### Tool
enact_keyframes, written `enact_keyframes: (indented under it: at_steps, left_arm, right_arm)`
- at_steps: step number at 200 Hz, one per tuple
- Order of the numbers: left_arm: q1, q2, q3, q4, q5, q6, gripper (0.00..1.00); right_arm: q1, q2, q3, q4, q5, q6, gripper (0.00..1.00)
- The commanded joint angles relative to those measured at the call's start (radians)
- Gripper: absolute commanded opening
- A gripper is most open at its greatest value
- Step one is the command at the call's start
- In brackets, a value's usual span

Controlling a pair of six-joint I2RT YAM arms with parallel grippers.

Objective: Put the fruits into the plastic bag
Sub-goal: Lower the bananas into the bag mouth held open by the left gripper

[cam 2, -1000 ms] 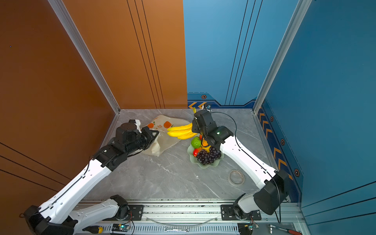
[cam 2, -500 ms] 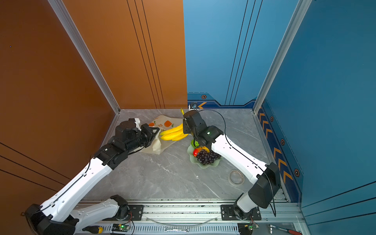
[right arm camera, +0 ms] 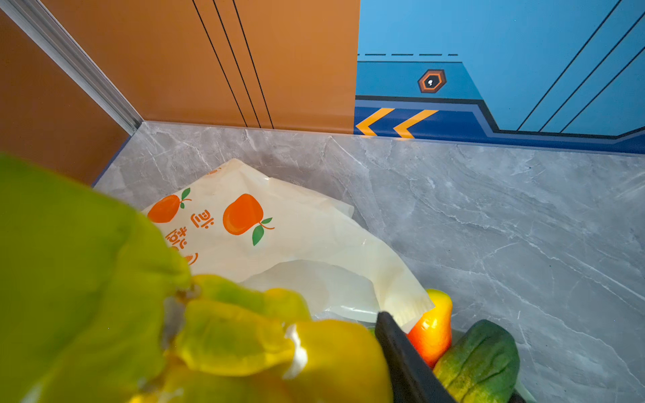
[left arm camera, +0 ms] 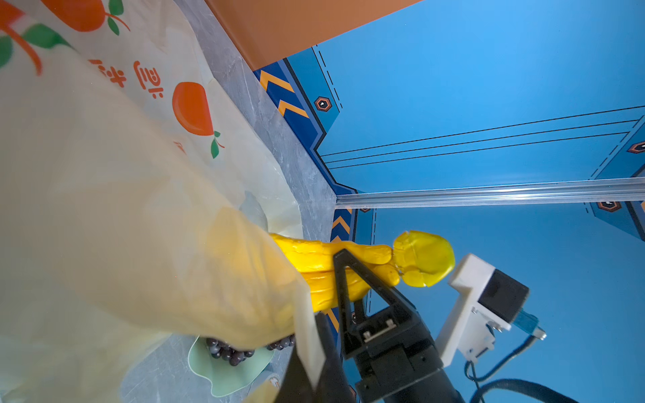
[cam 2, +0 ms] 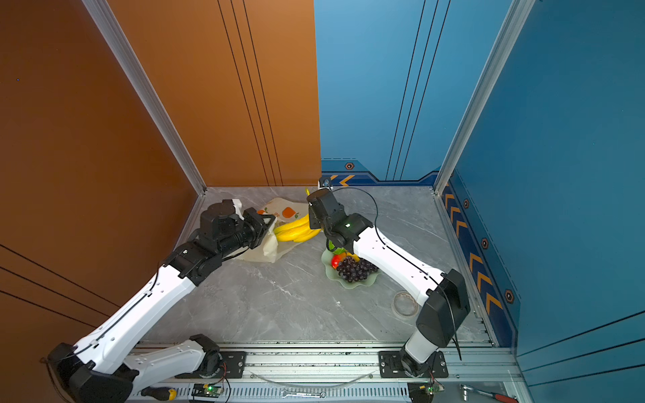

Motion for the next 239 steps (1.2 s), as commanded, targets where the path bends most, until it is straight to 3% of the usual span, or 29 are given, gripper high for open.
enact_keyframes:
  at_steps: [1, 102, 123, 163, 198, 239]
  left_arm:
    - [-0.003, 0.013, 0.044, 0.025, 0.019, 0.007, 0.0]
    - [-0.023, 0.039, 0.021, 0.108, 0.039, -0.061, 0.0]
    - [-0.007, 0.06, 0.02, 0.161, 0.055, -0.081, 0.0]
    - [0.066, 0.099, 0.064, 0.184, 0.103, -0.087, 0.0]
    - [0.127, 0.133, 0.123, 0.186, 0.153, -0.089, 0.0]
    - [0.131, 0.176, 0.179, 0.222, 0.209, -0.086, 0.0]
  right_arm:
    - [0.021, 0.028, 0.049, 0.006, 0.058, -0.002, 0.52]
    - [0.039, 0.228, 0.238, -0.026, 0.096, 0.221, 0.52]
    - [0.059, 0.201, 0.151, 0.033, 0.072, 0.243, 0.52]
    - [0.081, 0.055, -0.153, 0.369, -0.043, 0.196, 0.52]
    - [0.08, 0.039, -0.223, 0.452, -0.185, 0.124, 0.52]
    - [0.081, 0.088, -0.206, 0.475, -0.308, 0.074, 0.52]
